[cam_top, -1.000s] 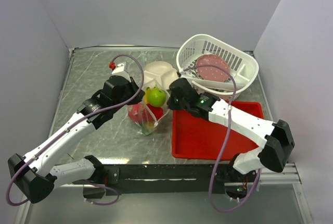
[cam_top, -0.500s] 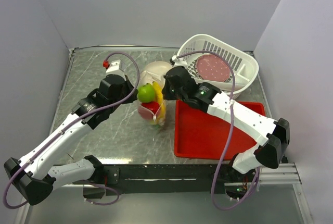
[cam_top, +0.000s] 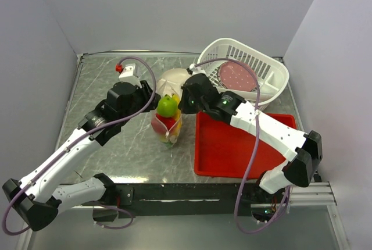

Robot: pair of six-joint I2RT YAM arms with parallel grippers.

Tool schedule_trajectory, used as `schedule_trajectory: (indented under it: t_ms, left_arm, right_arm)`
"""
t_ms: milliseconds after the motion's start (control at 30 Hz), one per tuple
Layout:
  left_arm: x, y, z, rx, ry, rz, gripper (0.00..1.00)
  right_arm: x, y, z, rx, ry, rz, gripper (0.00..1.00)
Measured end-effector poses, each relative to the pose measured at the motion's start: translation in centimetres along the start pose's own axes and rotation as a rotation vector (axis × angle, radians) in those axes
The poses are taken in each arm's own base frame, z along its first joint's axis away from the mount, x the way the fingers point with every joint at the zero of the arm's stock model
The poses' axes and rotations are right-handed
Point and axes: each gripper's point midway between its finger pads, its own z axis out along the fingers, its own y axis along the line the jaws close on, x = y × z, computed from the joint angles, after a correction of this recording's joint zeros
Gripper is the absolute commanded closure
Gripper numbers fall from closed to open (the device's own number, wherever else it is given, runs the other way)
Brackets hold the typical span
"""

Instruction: Place the food in the zip-top bag and seal the zipper

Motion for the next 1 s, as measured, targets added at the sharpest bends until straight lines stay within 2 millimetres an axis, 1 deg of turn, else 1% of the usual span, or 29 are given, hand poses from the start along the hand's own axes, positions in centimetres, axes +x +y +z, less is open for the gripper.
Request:
schedule_trajectory:
  t_ms: [33, 100, 200, 267, 333, 467, 633, 767, 833, 1000]
  left_arm:
    - [-0.3, -0.2, -0.3, 0.013, -0.009, 0.004, 0.51]
    - [-0.7, -0.6, -1.0, 0.040, -0.022, 0.010, 0.50]
    - [-1.3, -1.0, -2.7, 0.088, -0.047, 0.019, 0.51]
    - [-1.1, -1.1, -4.0, 0.121, -0.058, 0.022, 0.52]
    - [-0.5, -1.1, -5.1, 0.154, -0.063, 0.024, 0.52]
    - [3.0, -1.2, -6.0, 0.206, -0.008, 0.033, 0.53]
    - [8.5, -1.0, -5.6, 0.226, 0.092, 0.035, 0.56]
    - [12.3, -0.9, -5.8, 0.239, 0.138, 0.043, 0.62]
    - [13.7, -0.8, -6.1, 0.247, 0.144, 0.053, 0.64]
    - [15.9, -1.0, -6.1, 0.268, 0.105, 0.082, 0.64]
  right_arm:
    - [-0.1, -0.2, 0.1, -0.002, 0.003, 0.013, 1.00]
    - [-0.5, -0.8, 0.4, -0.003, 0.007, 0.045, 1.00]
    - [-0.6, -1.4, 1.0, 0.008, 0.019, 0.076, 1.00]
    - [-0.2, -1.5, 1.5, 0.013, 0.035, 0.091, 1.00]
    - [0.1, -1.5, 1.9, 0.016, 0.048, 0.102, 1.00]
    - [0.4, -1.3, 2.3, 0.015, 0.065, 0.123, 1.00]
    - [0.4, -1.2, 2.3, 0.012, 0.070, 0.151, 1.00]
    - [0.4, -1.0, 2.1, 0.007, 0.077, 0.167, 1.00]
    - [0.3, -0.8, 2.0, 0.000, 0.080, 0.171, 1.00]
    - [0.1, -0.4, 1.8, -0.008, 0.081, 0.187, 1.00]
